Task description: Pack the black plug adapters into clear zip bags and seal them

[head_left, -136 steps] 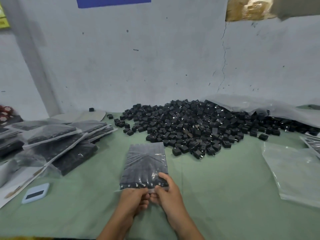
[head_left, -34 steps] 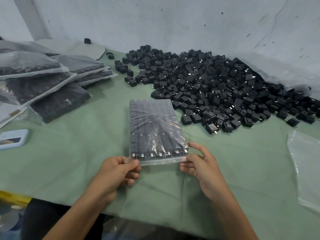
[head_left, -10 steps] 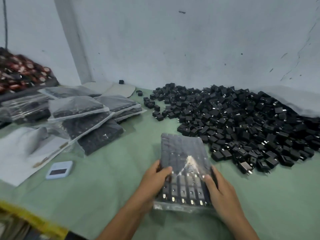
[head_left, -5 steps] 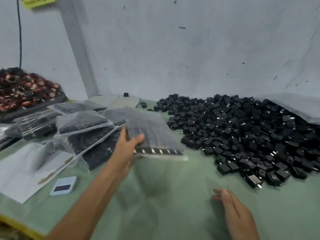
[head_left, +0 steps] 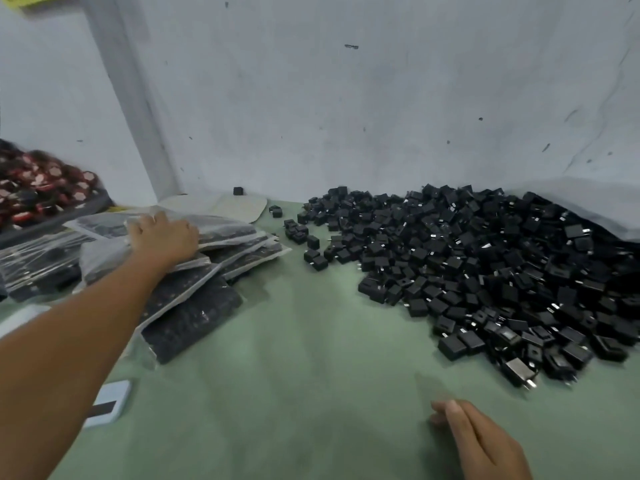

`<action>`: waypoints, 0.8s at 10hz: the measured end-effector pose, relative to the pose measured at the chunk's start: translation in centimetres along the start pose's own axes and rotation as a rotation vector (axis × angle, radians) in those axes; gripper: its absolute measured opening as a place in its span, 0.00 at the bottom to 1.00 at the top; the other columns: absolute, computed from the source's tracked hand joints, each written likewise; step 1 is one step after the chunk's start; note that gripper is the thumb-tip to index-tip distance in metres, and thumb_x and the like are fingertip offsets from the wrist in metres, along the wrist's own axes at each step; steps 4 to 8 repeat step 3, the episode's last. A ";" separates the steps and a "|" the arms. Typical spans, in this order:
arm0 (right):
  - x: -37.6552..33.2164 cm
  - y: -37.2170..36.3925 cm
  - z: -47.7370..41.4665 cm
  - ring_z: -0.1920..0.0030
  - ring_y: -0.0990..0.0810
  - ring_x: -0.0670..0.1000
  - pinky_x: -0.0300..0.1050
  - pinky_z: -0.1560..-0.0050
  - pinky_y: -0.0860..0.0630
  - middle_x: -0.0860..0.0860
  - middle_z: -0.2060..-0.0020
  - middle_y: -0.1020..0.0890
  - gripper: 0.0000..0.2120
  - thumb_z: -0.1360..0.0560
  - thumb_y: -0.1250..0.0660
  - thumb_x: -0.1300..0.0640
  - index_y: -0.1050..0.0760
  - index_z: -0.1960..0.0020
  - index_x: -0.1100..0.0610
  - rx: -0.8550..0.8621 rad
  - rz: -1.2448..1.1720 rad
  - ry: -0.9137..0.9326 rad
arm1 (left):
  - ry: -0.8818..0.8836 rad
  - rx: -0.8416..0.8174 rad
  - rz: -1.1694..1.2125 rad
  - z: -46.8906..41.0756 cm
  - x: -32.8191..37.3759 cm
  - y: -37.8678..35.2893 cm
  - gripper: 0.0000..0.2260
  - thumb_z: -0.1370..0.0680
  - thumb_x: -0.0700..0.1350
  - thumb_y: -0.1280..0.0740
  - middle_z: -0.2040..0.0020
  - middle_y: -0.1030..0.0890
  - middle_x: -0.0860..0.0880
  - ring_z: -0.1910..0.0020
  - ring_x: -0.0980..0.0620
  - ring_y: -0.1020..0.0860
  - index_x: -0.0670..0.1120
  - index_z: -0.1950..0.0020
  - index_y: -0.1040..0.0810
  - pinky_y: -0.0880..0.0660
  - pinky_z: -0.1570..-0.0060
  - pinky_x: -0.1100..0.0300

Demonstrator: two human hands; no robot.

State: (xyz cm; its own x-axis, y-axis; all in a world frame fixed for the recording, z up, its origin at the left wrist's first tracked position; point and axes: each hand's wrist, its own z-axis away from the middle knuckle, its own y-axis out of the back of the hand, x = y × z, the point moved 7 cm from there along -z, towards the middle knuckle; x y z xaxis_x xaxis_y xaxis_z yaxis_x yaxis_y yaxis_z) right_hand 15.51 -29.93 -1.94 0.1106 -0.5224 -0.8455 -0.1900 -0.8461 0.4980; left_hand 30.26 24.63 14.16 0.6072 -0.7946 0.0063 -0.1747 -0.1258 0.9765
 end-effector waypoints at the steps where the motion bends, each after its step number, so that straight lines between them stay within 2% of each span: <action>1: -0.3 -0.1 0.1 0.53 0.20 0.35 0.27 0.55 0.29 0.35 0.59 0.16 0.09 0.21 0.36 0.51 0.20 0.50 0.38 -0.018 -0.016 -0.001 | -0.113 -0.080 0.136 0.3 -0.1 -0.8 0.23 0.17 0.54 0.53 0.31 0.29 0.35 0.33 0.33 0.31 0.45 0.34 0.26 0.37 0.31 0.35; 2: -0.1 0.0 0.0 0.54 0.20 0.38 0.28 0.55 0.29 0.37 0.61 0.16 0.09 0.22 0.34 0.53 0.20 0.52 0.39 -0.030 -0.036 -0.004 | -0.148 0.054 0.323 3.2 0.0 0.3 0.15 0.20 0.53 0.45 0.44 0.21 0.39 0.43 0.34 0.24 0.47 0.48 0.24 0.29 0.40 0.38; 3: 0.4 0.1 0.0 0.56 0.18 0.40 0.33 0.54 0.26 0.39 0.61 0.15 0.10 0.23 0.32 0.55 0.20 0.53 0.38 0.002 -0.061 -0.021 | -0.224 0.167 0.504 8.4 0.1 -0.3 0.11 0.22 0.49 0.34 0.39 0.22 0.42 0.38 0.38 0.24 0.48 0.42 0.21 0.28 0.37 0.41; 8: 0.4 0.1 0.0 0.56 0.18 0.40 0.33 0.54 0.26 0.39 0.61 0.15 0.10 0.23 0.32 0.55 0.20 0.53 0.38 0.002 -0.061 -0.021 | -0.224 0.167 0.504 8.4 0.1 -0.3 0.11 0.22 0.49 0.34 0.39 0.22 0.42 0.38 0.38 0.24 0.48 0.42 0.21 0.28 0.37 0.41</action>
